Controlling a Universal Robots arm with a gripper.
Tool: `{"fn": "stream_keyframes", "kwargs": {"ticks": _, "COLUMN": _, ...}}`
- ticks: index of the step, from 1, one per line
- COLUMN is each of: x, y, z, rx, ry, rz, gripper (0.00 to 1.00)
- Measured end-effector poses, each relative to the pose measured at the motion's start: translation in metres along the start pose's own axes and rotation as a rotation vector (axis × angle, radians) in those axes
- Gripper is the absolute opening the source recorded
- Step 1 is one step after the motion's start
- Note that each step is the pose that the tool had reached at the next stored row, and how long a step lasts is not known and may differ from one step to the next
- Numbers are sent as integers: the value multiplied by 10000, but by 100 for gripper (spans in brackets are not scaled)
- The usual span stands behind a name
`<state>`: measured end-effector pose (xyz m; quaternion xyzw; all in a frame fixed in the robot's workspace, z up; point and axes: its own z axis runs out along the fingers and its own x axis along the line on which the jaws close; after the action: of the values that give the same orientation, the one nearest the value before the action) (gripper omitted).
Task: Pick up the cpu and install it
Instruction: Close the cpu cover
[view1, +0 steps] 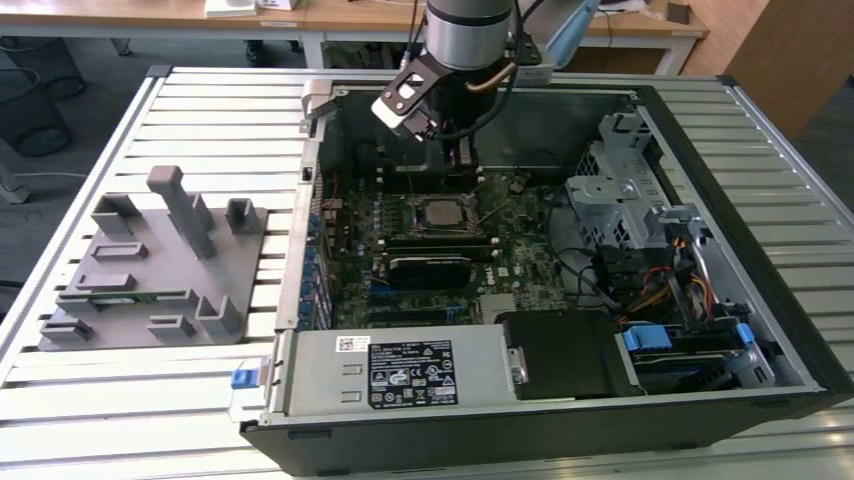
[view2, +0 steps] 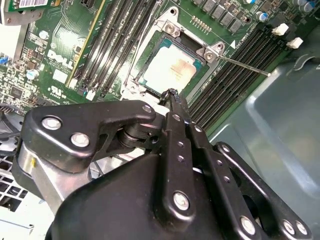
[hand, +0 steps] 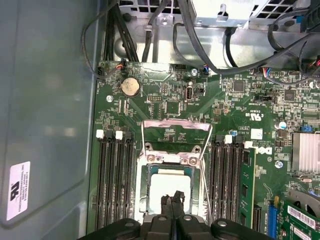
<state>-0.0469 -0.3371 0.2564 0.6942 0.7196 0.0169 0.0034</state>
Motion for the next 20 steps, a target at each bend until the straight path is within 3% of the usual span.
{"fn": "stream_keyframes", "kwargs": {"ticks": 11, "x": 0, "y": 40, "z": -49, "rx": 11, "ry": -1, "rz": 0, "gripper": 11}}
{"fn": "stream_keyframes", "kwargs": {"ticks": 16, "x": 2, "y": 43, "z": -138, "rx": 12, "ry": -3, "rz": 1, "gripper": 11}}
{"fn": "stream_keyframes", "kwargs": {"ticks": 20, "x": 2, "y": 64, "z": -145, "rx": 11, "ry": -2, "rz": 0, "gripper": 11}}
